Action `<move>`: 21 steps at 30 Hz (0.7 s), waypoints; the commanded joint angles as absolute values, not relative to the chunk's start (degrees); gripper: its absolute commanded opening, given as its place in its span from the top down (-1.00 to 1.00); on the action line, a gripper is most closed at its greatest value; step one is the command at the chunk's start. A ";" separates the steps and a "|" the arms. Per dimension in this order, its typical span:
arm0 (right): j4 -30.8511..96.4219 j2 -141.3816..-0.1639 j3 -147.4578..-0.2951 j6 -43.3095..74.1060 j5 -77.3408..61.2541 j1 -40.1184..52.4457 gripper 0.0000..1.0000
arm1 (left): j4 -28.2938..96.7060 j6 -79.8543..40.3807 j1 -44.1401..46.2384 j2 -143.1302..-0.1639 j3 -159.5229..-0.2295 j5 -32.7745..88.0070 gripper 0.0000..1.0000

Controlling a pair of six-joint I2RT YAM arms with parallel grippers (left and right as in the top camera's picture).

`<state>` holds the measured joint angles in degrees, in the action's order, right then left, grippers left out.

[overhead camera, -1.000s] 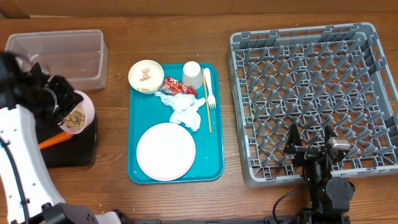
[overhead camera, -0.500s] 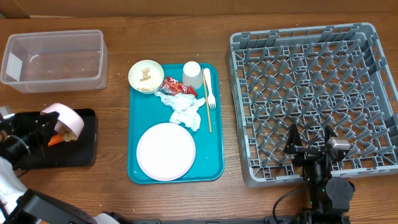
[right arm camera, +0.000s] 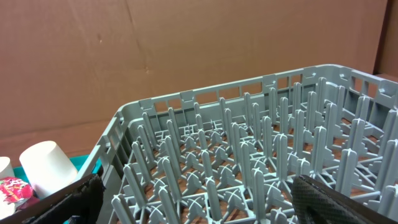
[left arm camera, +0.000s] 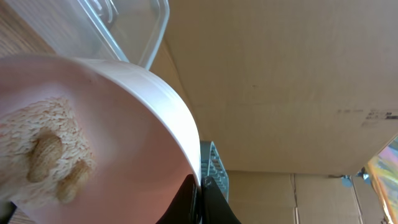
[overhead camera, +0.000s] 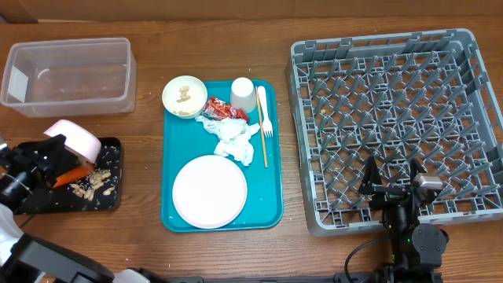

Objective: Sort waste into correct bins and load items into the dishwasher rack
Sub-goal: 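Carry the bowl left and tip its contents onto the black tray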

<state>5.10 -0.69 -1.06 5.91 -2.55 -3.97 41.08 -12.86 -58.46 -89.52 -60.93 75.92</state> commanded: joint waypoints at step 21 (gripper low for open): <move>4.69 -0.23 -0.47 5.56 -2.20 -3.53 -1.00 | 38.28 -14.37 -62.57 -105.97 -60.42 90.52 0.92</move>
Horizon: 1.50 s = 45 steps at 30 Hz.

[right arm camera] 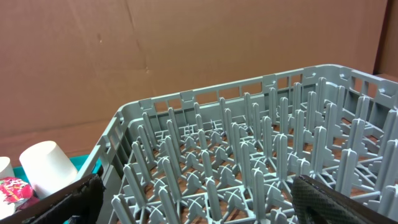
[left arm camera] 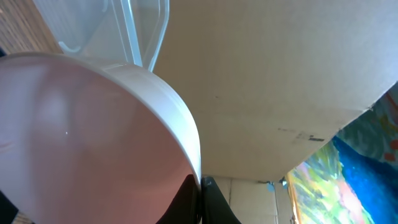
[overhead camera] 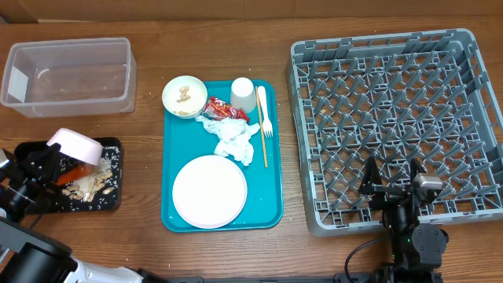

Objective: Sort waste into correct bins and load items into the dishwasher rack
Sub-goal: 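Carry the bowl left and tip its contents onto the black tray, then bring the emptied bowl back and set it on the teal tray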

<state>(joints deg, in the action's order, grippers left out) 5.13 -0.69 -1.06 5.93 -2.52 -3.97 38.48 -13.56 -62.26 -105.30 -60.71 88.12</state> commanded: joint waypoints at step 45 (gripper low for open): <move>4.69 -0.23 -0.47 5.56 -2.20 -3.53 -1.00 | 37.65 -19.70 9.13 -86.94 -60.58 1.78 0.92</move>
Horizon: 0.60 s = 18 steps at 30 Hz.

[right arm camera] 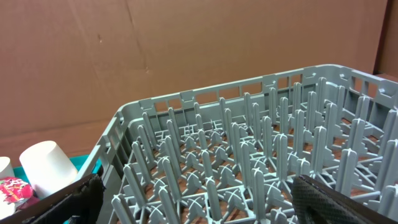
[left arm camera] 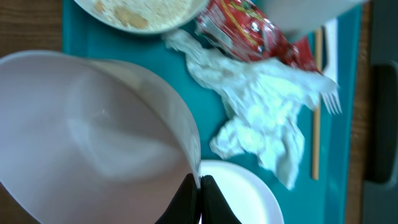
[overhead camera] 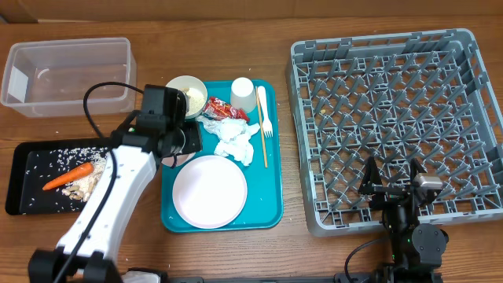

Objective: Sort waste into correct bins and load items into the dishwasher rack
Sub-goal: 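Bring the emptied bowl back and set it on the teal tray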

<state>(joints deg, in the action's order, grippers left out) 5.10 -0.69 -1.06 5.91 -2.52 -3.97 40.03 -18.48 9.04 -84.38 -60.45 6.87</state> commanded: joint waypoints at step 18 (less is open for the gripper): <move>4.69 -0.23 -0.47 5.56 -2.20 -3.53 -1.00 | 36.58 -19.73 9.15 -90.67 -60.58 1.52 0.62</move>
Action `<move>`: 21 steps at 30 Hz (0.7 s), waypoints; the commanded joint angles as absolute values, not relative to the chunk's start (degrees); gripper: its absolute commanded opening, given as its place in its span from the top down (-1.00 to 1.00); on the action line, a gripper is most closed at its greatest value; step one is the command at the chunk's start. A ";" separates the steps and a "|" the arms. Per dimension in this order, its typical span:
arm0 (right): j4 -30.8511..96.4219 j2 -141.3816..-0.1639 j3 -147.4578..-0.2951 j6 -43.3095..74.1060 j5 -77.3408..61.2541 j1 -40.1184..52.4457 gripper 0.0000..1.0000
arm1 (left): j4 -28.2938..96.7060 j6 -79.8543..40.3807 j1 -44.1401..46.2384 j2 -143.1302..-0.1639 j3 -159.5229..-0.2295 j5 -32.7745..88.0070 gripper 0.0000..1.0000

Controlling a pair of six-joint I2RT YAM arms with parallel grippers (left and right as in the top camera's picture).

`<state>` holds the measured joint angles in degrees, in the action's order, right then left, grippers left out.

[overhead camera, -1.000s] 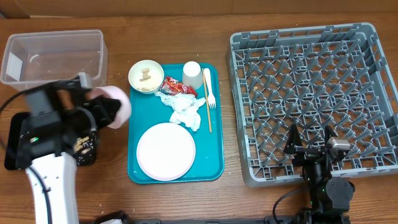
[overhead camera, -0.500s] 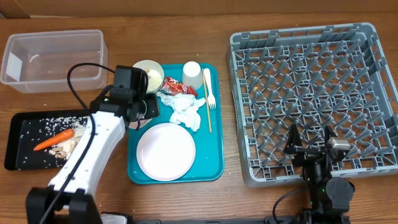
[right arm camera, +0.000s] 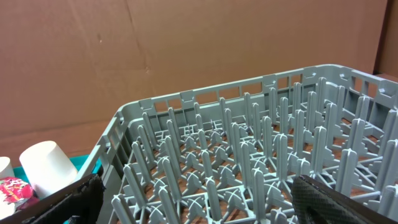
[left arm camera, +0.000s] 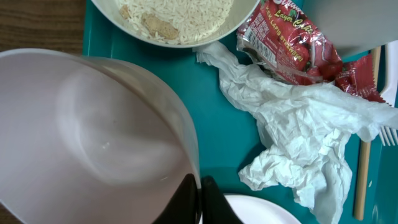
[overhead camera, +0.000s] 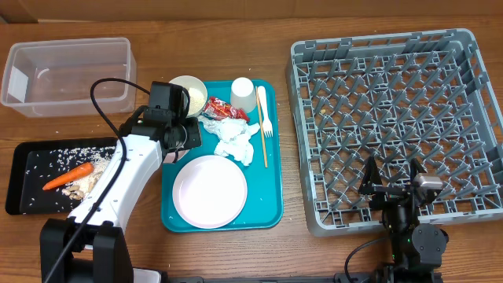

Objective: Sort waste into correct bins and load items into the dishwasher rack
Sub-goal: 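Bring the emptied bowl back and set it on the teal tray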

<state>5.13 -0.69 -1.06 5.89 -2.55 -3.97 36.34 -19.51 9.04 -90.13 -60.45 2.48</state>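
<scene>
An empty pink bowl (left arm camera: 93, 124) fills the left of the left wrist view, and my left gripper (left arm camera: 199, 190) is shut on its rim. In the overhead view that gripper (overhead camera: 179, 135) hangs over the left side of the teal tray (overhead camera: 271, 212). On the tray lie a bowl of rice and peanuts (overhead camera: 187, 93), a red wrapper (left arm camera: 289, 46), a crumpled napkin (left arm camera: 305, 137), a white cup (overhead camera: 243, 94), a fork (overhead camera: 266, 110) and a white plate (overhead camera: 210, 191). My right gripper (overhead camera: 391, 187) stands open at the front edge of the grey dishwasher rack (overhead camera: 397, 118).
A black tray (overhead camera: 27, 200) at the left holds a carrot (overhead camera: 64, 178) and spilled rice. A clear plastic bin (overhead camera: 69, 75) stands at the far left. A wooden stick (overhead camera: 262, 137) lies beside the fork. The left arm's cable loops over the table.
My left gripper, still holding the pink bowl, has shifted slightly toward the far end of the tray, nearer the rice bowl. The right arm has not moved.
The pink bowl was tipped over the black tray with rice and peanuts inside. Then it was empty, and the food lay on the black tray. Later the bowl was over the teal tray's left side, where it remains.
</scene>
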 commanded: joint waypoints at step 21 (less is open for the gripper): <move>4.69 -0.23 -0.49 5.58 -2.20 -3.53 -1.00 | 45.10 -21.54 8.97 -90.65 -69.01 -6.76 0.54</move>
